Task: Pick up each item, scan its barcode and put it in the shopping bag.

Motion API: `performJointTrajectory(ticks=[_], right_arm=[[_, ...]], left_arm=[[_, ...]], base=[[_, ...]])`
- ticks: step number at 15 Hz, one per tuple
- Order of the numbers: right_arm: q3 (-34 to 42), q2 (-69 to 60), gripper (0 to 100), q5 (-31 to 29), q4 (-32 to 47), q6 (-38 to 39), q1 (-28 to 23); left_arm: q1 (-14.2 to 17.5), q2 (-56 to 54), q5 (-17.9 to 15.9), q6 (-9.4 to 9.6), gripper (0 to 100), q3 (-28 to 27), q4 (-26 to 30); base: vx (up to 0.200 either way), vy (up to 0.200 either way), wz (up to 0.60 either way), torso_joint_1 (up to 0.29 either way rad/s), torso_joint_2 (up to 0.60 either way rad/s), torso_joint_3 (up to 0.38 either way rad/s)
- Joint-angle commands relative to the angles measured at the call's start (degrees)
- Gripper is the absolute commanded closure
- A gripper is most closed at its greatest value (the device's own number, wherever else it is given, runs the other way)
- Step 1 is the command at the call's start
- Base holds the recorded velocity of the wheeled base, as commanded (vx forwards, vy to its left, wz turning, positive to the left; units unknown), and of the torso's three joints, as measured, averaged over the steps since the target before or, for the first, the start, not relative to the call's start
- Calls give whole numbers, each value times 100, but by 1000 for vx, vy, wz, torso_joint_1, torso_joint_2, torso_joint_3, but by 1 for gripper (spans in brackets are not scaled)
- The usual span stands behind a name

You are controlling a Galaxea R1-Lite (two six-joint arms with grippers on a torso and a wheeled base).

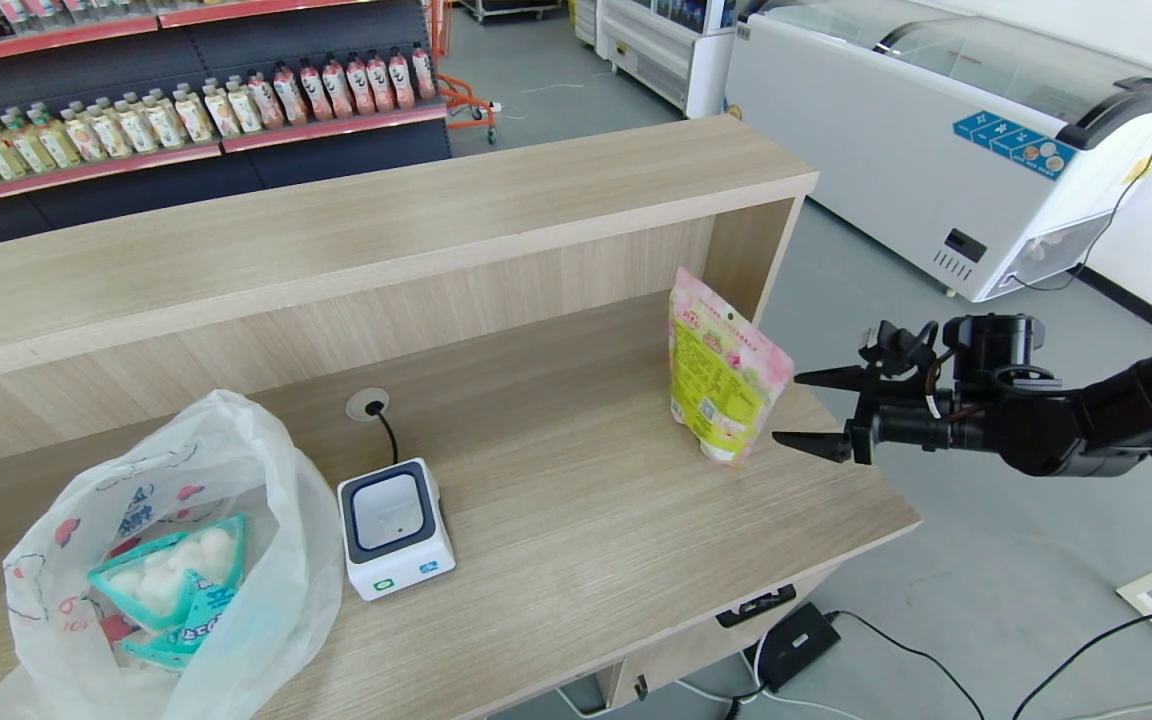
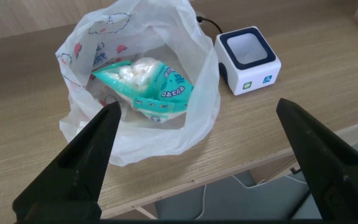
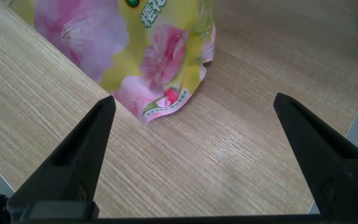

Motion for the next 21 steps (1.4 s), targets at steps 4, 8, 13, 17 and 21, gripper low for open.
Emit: performJointTrajectory(ticks=[4,8,13,17,21], right_arm=[[-750,417,0,0,2,512,61],[-882,549,0,0,2,512,61],[-741,118,0,0,397,503,43],[-346,-892,0,-8,1329,450,-194],[-38,-1226,0,-219,2340,19,-484]], left_arm=[[1,0,1,-1,0,-4,-1],[1,0,1,-1,0,-4,-1],[1,0,1,-1,0,-4,-1],[1,0,1,-1,0,-4,-1],[1,0,1,-1,0,-4,-1]], base=[[0,0,0,0,0,0],[0,0,0,0,0,0],[0,0,0,0,0,0],[0,0,0,0,0,0],[0,0,0,0,0,0]])
